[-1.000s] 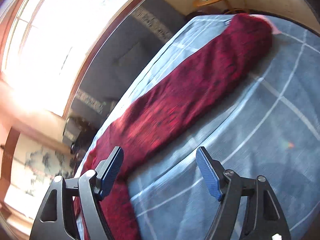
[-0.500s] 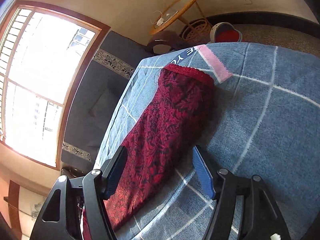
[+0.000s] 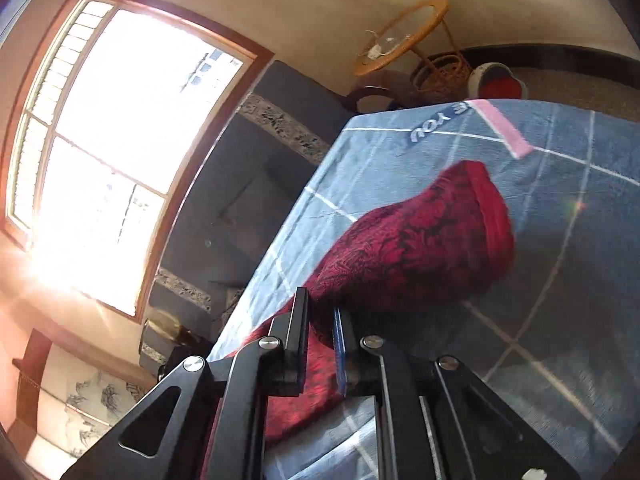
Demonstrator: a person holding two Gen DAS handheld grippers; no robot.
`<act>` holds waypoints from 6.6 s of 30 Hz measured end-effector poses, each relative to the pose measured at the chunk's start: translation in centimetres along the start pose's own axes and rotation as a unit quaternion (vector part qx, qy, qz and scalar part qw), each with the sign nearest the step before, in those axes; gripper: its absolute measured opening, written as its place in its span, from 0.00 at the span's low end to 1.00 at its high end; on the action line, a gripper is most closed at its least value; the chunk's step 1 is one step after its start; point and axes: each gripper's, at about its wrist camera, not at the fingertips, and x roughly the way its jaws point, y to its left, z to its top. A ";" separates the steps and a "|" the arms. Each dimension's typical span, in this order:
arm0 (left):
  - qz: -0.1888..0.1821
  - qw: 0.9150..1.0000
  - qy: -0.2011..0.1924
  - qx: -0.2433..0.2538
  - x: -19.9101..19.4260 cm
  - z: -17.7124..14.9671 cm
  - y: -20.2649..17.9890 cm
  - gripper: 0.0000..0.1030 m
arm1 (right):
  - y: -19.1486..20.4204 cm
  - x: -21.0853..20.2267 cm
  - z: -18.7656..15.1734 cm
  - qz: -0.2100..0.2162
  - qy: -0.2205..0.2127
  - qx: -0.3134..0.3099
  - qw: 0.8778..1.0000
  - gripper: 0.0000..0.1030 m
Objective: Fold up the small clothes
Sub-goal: 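Grasp the sweater sleeve cuff with the right gripper, then carry the sleeve across the sweater body with the right gripper and release, then grasp the other sleeve with the left gripper, then lift the sleeve and fold it over the body with the left gripper, release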
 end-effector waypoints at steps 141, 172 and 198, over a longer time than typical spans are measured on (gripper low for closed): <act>-0.146 0.935 -0.062 -0.317 9.1 18.0 33.8 0.11 | 17.3 -0.6 -37.5 0.009 0.236 -0.391 0.890 0.67; -0.334 0.934 -0.096 -0.079 -0.8 17.6 7.0 0.38 | 14.2 -0.7 -33.4 0.073 0.232 -0.264 0.933 0.73; -0.138 0.932 -0.163 -0.294 4.1 20.8 24.3 0.17 | 14.4 -0.5 -33.8 0.069 0.221 -0.272 0.934 0.81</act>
